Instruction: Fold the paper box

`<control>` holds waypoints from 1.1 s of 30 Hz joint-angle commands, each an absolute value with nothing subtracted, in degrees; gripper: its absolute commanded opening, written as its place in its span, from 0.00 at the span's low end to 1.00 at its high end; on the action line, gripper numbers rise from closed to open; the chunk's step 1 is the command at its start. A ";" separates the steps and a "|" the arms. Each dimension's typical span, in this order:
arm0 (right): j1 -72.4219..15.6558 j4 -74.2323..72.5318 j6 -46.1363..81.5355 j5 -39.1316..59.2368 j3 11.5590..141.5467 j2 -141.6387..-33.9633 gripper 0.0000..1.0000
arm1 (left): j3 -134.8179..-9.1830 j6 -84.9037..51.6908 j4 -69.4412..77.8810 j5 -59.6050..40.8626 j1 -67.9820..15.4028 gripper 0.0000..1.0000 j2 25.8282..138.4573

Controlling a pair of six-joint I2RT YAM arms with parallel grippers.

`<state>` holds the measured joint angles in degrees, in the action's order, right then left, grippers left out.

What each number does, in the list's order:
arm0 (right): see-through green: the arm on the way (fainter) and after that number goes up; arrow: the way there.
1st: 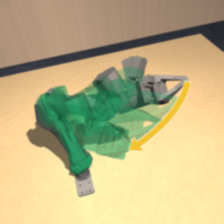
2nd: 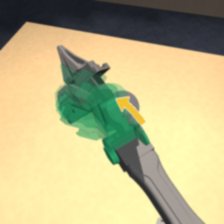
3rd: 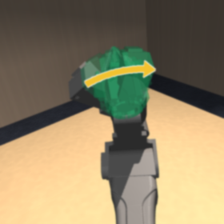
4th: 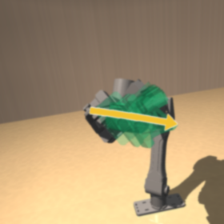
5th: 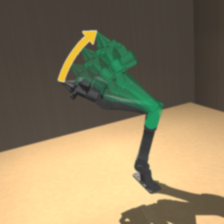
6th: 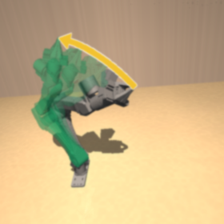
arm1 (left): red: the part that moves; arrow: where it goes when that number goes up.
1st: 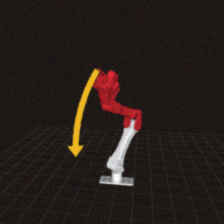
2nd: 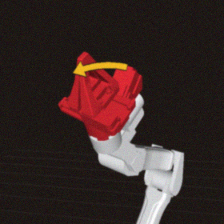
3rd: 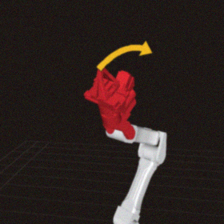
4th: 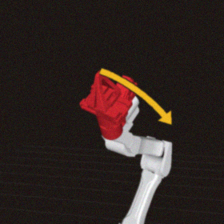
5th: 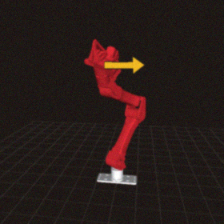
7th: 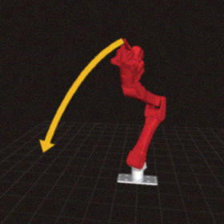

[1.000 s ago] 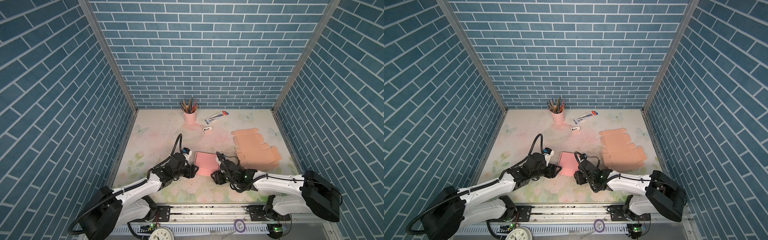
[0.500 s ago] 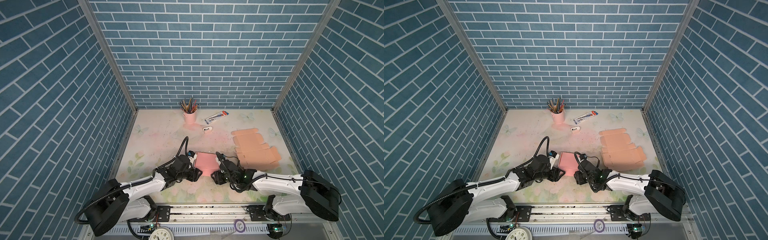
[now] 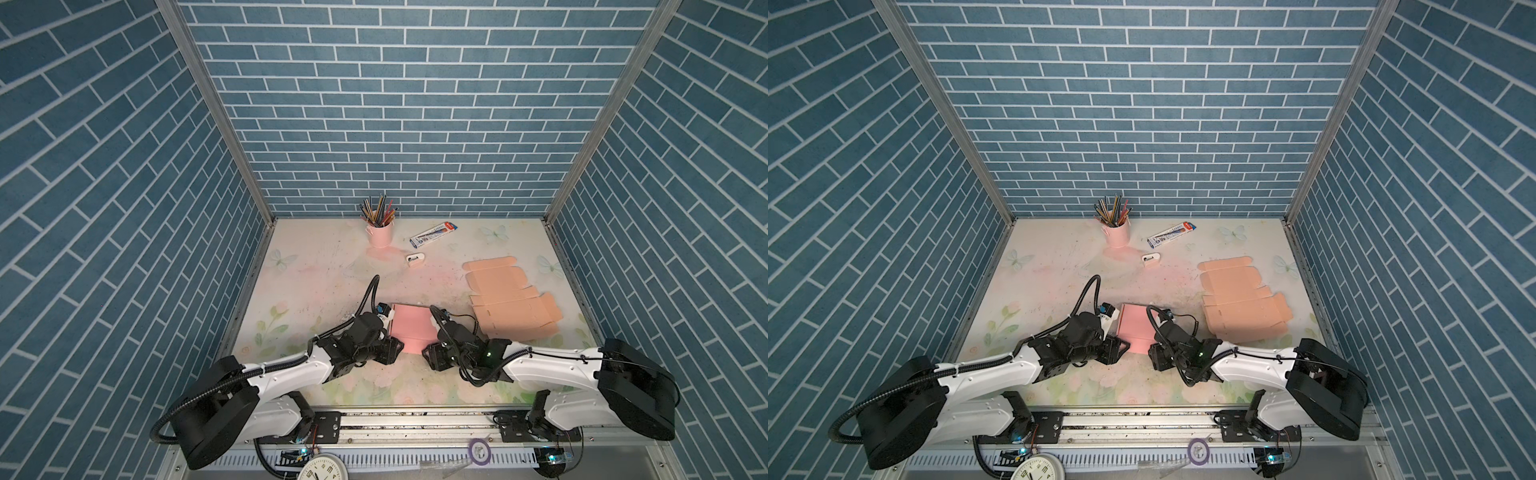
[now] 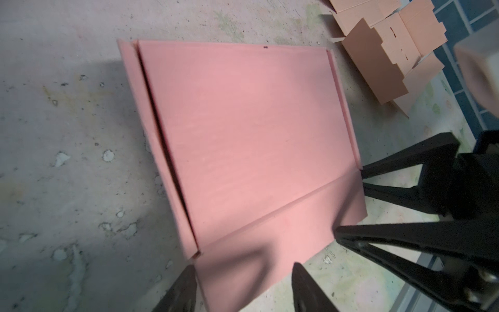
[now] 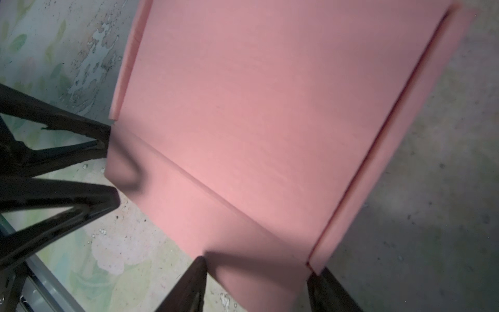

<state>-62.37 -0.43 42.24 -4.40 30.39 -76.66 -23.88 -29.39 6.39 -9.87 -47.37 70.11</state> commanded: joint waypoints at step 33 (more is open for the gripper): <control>-62.01 4.16 43.17 -9.83 34.37 -79.10 0.56 | -26.67 -28.25 7.01 -9.95 -43.25 0.75 71.09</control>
<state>-62.28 2.46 42.22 -7.99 32.67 -78.56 -24.29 -29.02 7.25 -9.23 -43.86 71.79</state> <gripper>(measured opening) 0.564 0.750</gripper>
